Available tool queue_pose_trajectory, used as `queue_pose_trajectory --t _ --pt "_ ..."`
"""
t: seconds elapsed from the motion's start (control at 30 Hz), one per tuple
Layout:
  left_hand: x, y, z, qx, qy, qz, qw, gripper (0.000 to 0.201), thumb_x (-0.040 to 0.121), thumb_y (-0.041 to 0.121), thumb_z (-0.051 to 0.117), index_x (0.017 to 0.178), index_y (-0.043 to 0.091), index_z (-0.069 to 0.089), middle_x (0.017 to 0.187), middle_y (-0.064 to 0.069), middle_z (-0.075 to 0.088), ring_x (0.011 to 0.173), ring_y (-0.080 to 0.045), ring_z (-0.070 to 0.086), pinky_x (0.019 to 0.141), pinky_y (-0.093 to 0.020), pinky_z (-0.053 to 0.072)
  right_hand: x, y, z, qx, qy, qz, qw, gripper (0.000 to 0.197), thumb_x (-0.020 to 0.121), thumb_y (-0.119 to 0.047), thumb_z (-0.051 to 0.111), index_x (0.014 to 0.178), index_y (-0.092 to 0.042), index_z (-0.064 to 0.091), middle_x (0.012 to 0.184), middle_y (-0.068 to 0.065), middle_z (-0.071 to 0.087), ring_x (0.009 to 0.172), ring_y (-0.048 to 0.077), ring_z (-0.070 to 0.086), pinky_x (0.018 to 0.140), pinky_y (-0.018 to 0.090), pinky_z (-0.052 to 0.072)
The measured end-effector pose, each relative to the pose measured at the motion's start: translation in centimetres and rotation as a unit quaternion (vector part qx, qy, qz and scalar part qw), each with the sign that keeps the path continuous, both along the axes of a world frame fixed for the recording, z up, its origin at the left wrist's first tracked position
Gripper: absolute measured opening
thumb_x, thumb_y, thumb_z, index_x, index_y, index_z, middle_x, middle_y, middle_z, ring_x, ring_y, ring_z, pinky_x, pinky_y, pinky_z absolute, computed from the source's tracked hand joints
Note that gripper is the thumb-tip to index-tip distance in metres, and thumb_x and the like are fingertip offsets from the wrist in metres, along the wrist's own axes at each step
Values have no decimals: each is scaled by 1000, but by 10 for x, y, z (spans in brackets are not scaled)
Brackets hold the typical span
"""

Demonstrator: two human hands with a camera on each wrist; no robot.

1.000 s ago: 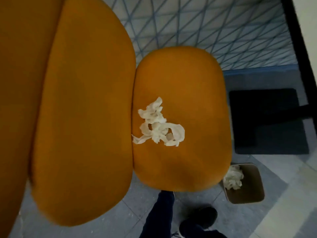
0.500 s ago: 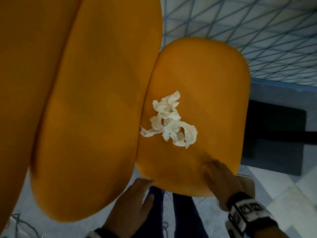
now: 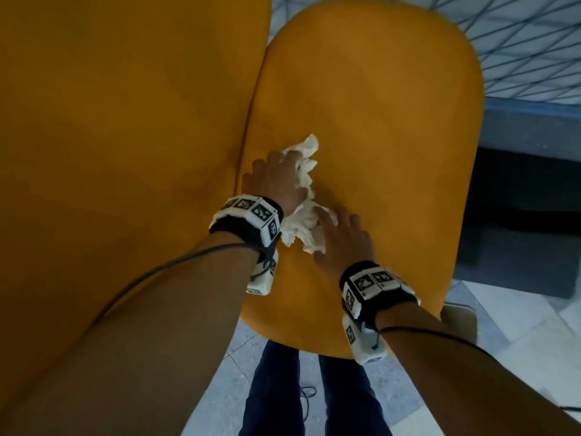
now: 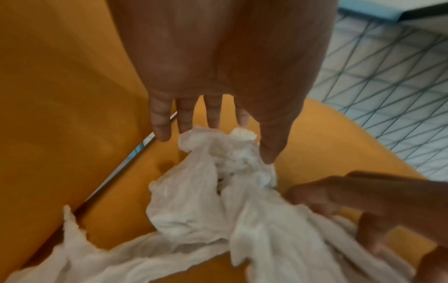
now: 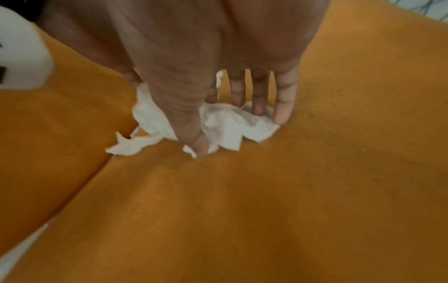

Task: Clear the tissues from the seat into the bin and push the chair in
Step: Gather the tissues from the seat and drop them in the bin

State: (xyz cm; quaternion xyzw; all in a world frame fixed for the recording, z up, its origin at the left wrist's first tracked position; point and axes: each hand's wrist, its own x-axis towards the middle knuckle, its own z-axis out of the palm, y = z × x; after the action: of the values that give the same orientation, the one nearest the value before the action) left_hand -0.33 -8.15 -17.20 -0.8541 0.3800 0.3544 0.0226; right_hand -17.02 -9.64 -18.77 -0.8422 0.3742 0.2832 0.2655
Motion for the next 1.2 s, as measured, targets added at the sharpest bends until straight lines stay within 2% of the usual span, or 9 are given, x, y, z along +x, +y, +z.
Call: queue_pose_trajectory --t 0.1,0.23,0.37,0.47,0.77,0.83,0.97,1.03,1.2 --pt "7 1 -12 -37 1 53 998 31 84 24 62 115 21 62 122 -8 65 110 -32 60 87 -39 51 -5 -9 -5 -7 -37 -42 998 62 83 -29 63 136 -21 33 140 8 33 123 34 38 91 44 46" --pt "20 5 -7 -122 57 191 972 25 90 10 47 112 16 57 110 -11 64 94 -30 62 73 -34 48 -6 -24 -9 41 -76 -99 991 47 88 -18 58 133 -22 45 139 8 33 116 31 48 88 39 47" --pt "38 19 9 -179 72 274 942 40 91 10 39 126 16 59 125 -8 61 112 -26 58 96 -36 47 -1 -33 -13 84 -98 -148 980 32 90 -15 53 120 -22 59 131 8 45 102 32 58 84 35 48" --pt "44 31 26 -232 55 315 919 41 87 9 39 117 12 67 119 -9 66 108 -24 62 95 -35 50 1 -38 -12 84 -89 -170 978 27 91 -17 51 115 -12 63 132 12 48 104 34 56 83 36 45" --pt "-8 77 47 -194 -6 264 945 6 89 26 47 91 20 49 68 -1 55 63 -24 54 51 -29 38 -9 -49 6 87 -148 -362 916 27 92 -6 37 86 15 54 80 26 58 69 26 48 63 35 37" --pt "-21 80 33 -163 10 254 953 21 86 42 52 99 27 47 75 1 61 68 -24 61 57 -35 49 -11 -51 3 61 -189 -359 912 25 90 -2 40 81 16 56 73 24 57 64 29 54 60 37 43" --pt "-37 88 -6 -83 34 178 980 51 81 48 64 122 27 41 110 -3 65 97 -29 64 77 -46 55 -4 -61 9 124 -112 -385 908 36 93 -38 43 95 -10 66 85 15 65 74 32 61 61 35 48" --pt "-41 93 -19 -43 26 158 986 55 85 43 66 129 22 41 120 -8 62 104 -32 62 81 -43 53 1 -64 11 116 -144 -384 905 29 89 -33 52 99 -10 67 90 15 69 79 34 66 66 43 56" --pt "-37 104 -28 -13 0 140 990 35 93 34 54 120 10 57 115 -14 63 103 -34 62 80 -40 49 13 -74 14 92 -189 -380 901 28 89 -17 54 117 -13 57 101 2 55 87 21 52 69 28 42"
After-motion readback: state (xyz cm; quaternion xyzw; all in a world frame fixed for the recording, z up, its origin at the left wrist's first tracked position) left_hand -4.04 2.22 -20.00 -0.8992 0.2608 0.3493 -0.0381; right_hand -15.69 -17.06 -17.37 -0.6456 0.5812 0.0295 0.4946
